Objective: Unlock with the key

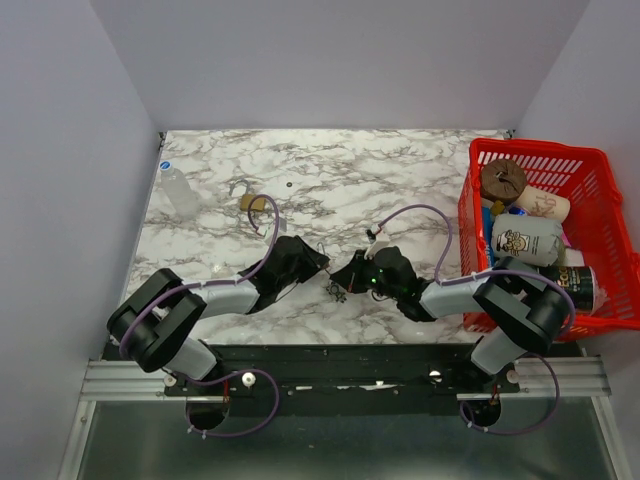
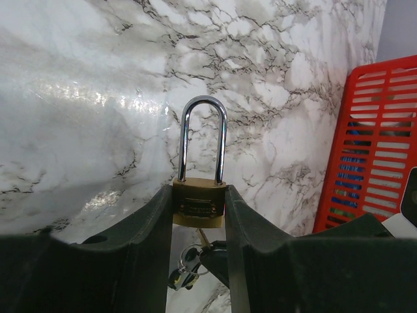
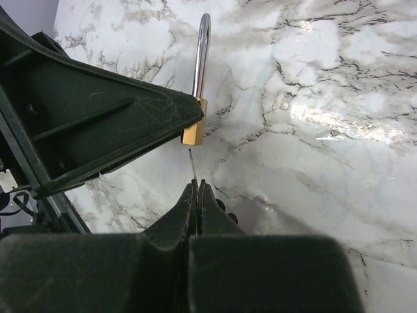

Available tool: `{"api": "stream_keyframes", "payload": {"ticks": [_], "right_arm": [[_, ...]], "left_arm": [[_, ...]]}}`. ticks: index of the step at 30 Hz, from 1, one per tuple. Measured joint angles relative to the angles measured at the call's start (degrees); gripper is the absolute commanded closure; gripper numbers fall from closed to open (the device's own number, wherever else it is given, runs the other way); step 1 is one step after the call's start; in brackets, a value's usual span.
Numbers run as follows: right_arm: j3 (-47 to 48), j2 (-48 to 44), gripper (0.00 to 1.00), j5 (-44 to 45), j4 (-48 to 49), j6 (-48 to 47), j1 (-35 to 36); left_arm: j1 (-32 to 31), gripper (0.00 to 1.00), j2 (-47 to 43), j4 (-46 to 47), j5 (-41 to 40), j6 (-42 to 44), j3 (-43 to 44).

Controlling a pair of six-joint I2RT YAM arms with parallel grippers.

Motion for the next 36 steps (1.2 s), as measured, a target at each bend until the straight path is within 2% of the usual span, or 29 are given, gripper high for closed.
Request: {"api": "stream_keyframes", "payload": {"ticks": [36], "right_arm": [[-0.02,1.66,0.99,1.6,1.64,-0.04,0.0]], "left_arm": [[0.0,1.0,1.97,1.81,0.07,-0.66,-0.02]]}}
